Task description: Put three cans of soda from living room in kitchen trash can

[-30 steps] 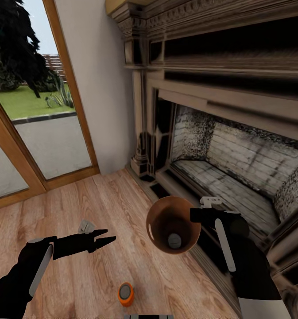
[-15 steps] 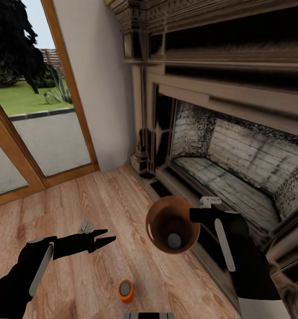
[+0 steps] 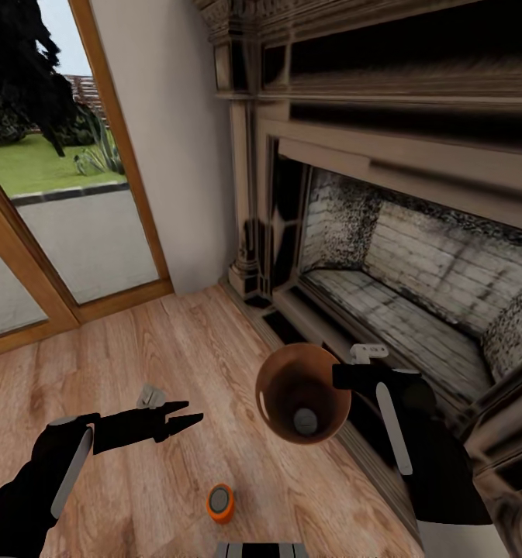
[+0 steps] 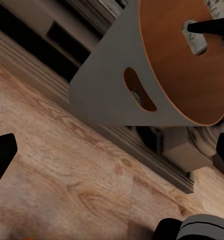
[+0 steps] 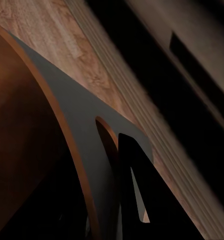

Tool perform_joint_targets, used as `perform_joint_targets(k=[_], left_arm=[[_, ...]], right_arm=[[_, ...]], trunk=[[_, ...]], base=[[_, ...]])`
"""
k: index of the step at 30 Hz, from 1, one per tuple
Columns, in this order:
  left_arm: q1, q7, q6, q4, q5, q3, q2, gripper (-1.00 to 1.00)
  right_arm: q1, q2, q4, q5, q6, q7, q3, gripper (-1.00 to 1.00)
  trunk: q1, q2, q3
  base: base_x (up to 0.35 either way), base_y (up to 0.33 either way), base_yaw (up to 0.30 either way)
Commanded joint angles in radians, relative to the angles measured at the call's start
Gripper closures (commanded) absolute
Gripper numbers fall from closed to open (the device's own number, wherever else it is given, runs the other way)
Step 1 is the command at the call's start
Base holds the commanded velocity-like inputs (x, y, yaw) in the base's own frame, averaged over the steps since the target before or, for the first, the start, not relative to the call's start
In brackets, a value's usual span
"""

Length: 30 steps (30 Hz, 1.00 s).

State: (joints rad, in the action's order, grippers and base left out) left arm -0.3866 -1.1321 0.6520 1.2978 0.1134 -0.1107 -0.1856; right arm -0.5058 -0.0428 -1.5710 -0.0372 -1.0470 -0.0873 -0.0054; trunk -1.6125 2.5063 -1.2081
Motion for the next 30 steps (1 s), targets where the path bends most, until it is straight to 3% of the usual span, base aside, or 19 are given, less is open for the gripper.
perform_joint_targets(k=[1,30], left_arm=[[0.000,0.000,0.000,0.000,0.000,0.000,0.000,-1.00],[0.000,-0.001,0.000,0.000,0.000,0.000,0.000,-1.00]], right_arm=[[0.000,0.000,-0.001,-0.019,0.000,-0.002,0.000,1.00],[0.000,-0.002,0.002,-0.018,0.000,0.000,0.013,1.00]], trunk=[[0.000,0.000,-0.002],[0.000,0.000,-0.048]], base=[[0.000,0.000,0.000],[0.000,0.000,0.000]])
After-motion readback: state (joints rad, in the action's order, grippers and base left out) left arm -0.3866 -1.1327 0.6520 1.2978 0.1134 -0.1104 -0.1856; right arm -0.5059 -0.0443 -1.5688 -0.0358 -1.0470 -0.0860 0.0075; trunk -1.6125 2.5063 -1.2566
